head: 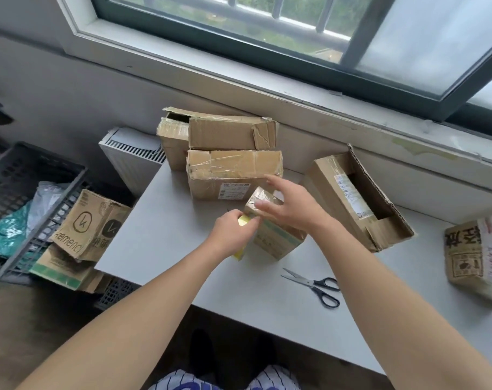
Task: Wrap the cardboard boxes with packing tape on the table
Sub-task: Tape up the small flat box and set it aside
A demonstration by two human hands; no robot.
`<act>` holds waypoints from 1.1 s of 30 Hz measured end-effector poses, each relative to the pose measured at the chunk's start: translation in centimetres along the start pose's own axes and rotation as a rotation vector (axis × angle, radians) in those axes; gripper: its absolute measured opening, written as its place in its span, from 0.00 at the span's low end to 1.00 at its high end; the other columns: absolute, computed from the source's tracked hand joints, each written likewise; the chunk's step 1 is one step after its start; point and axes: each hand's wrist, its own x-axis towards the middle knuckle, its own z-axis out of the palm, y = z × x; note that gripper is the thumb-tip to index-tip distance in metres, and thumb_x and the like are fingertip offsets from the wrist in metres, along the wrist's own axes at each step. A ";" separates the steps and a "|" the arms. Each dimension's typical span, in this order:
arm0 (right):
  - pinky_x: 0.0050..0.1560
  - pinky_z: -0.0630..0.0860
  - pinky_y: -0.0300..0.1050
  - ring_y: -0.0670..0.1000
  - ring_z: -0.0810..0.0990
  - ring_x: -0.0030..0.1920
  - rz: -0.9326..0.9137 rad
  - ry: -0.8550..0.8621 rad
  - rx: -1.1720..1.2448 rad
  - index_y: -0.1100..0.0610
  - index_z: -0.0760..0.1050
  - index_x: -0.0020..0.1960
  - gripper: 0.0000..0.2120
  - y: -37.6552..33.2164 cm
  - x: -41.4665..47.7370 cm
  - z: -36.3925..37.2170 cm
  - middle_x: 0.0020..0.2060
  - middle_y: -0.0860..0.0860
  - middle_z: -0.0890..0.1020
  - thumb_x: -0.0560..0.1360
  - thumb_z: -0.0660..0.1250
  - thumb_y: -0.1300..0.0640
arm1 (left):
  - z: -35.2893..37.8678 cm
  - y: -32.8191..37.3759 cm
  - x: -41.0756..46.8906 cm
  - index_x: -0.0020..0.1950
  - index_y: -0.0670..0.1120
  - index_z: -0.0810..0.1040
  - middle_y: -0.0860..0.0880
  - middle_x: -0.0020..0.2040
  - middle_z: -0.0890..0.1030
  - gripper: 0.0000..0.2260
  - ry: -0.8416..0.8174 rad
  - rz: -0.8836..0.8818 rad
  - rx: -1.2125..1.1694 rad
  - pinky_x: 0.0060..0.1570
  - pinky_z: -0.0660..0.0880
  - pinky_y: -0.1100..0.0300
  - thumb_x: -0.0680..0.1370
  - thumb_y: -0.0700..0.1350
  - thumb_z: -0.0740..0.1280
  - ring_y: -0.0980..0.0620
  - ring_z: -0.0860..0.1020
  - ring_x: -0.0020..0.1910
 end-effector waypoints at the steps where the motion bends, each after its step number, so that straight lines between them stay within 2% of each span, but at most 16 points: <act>1: 0.63 0.76 0.52 0.50 0.79 0.61 0.031 0.182 0.092 0.52 0.75 0.70 0.22 1.3 -1.1 -0.5 0.61 0.48 0.82 0.79 0.68 0.43 | 0.0 -0.1 0.1 0.54 0.50 0.79 0.51 0.48 0.81 0.16 -0.002 0.002 0.000 0.40 0.73 0.57 0.78 0.62 0.67 0.51 0.79 0.48; 3: 0.53 0.75 0.50 0.51 0.80 0.52 0.180 0.478 0.162 0.52 0.78 0.58 0.10 4.5 -3.9 -1.5 0.49 0.47 0.83 0.83 0.63 0.49 | 0.2 -0.2 0.2 0.55 0.50 0.79 0.52 0.48 0.80 0.17 0.003 0.010 0.000 0.40 0.72 0.57 0.79 0.62 0.67 0.52 0.79 0.48; 5: 0.47 0.69 0.47 0.55 0.79 0.49 0.325 0.529 0.076 0.54 0.77 0.52 0.08 8.1 -6.9 -1.2 0.44 0.48 0.80 0.83 0.61 0.52 | 0.5 -0.1 0.5 0.53 0.50 0.79 0.53 0.47 0.79 0.16 0.021 0.013 -0.008 0.39 0.71 0.57 0.78 0.62 0.67 0.53 0.78 0.47; 9: 0.46 0.69 0.48 0.58 0.80 0.51 0.492 0.322 -0.023 0.57 0.79 0.53 0.09 13.6 -11.6 3.4 0.48 0.53 0.83 0.83 0.63 0.53 | 1.7 1.0 1.1 0.52 0.49 0.79 0.52 0.48 0.80 0.17 0.040 0.015 -0.024 0.42 0.72 0.56 0.79 0.62 0.66 0.51 0.79 0.48; 11: 0.46 0.70 0.47 0.58 0.79 0.53 0.517 0.216 -0.091 0.55 0.79 0.56 0.08 14.8 -13.1 5.4 0.52 0.53 0.83 0.83 0.62 0.54 | 2.3 1.5 1.1 0.53 0.48 0.79 0.51 0.48 0.80 0.17 0.052 0.018 -0.035 0.40 0.71 0.57 0.79 0.61 0.66 0.51 0.79 0.48; 14: 0.50 0.75 0.49 0.58 0.78 0.56 0.529 -0.047 -0.214 0.52 0.77 0.64 0.12 16.2 -14.6 7.4 0.59 0.52 0.80 0.83 0.61 0.55 | 3.0 1.9 0.9 0.53 0.48 0.80 0.50 0.48 0.82 0.16 0.078 0.011 -0.062 0.37 0.70 0.58 0.79 0.61 0.67 0.51 0.79 0.48; 16: 0.51 0.78 0.51 0.58 0.76 0.55 0.518 -0.155 -0.246 0.53 0.75 0.62 0.11 16.8 -15.3 7.7 0.57 0.53 0.78 0.82 0.62 0.52 | 3.5 2.2 1.0 0.53 0.48 0.80 0.49 0.50 0.82 0.17 0.090 -0.002 -0.081 0.37 0.70 0.58 0.79 0.61 0.67 0.49 0.80 0.49; 20: 0.49 0.75 0.50 0.59 0.75 0.56 0.482 -0.163 -0.266 0.56 0.72 0.60 0.13 17.7 -16.1 7.9 0.55 0.54 0.75 0.80 0.65 0.50 | 4.8 3.1 0.7 0.51 0.46 0.81 0.48 0.49 0.82 0.18 0.112 -0.024 -0.084 0.37 0.70 0.57 0.79 0.61 0.66 0.50 0.79 0.47; 23: 0.48 0.70 0.49 0.58 0.76 0.56 0.474 -0.159 -0.372 0.57 0.72 0.59 0.15 18.4 -16.6 8.1 0.55 0.54 0.76 0.80 0.65 0.46 | 5.5 3.4 0.4 0.51 0.45 0.80 0.49 0.47 0.81 0.19 0.130 -0.042 -0.077 0.38 0.70 0.58 0.80 0.61 0.66 0.53 0.77 0.44; 27: 0.48 0.67 0.49 0.57 0.77 0.56 0.506 -0.244 -0.491 0.56 0.72 0.58 0.12 19.0 -17.2 8.2 0.55 0.53 0.78 0.79 0.64 0.50 | 5.8 3.5 0.2 0.51 0.47 0.79 0.52 0.46 0.80 0.17 0.144 -0.052 -0.076 0.39 0.69 0.59 0.80 0.61 0.66 0.54 0.76 0.44; 30: 0.42 0.69 0.45 0.57 0.76 0.46 0.520 -0.352 -0.452 0.56 0.71 0.49 0.07 18.5 -17.0 7.6 0.49 0.54 0.79 0.80 0.63 0.52 | 5.8 3.5 0.2 0.53 0.47 0.80 0.51 0.47 0.80 0.18 0.139 -0.051 -0.080 0.40 0.71 0.57 0.80 0.62 0.66 0.55 0.76 0.44; 33: 0.31 0.64 0.43 0.53 0.70 0.33 0.561 -0.417 -0.302 0.56 0.66 0.36 0.15 18.7 -16.7 6.5 0.34 0.52 0.72 0.79 0.63 0.53 | 5.7 3.6 0.1 0.53 0.47 0.80 0.51 0.48 0.81 0.18 0.117 -0.051 -0.086 0.40 0.70 0.57 0.80 0.62 0.66 0.53 0.78 0.46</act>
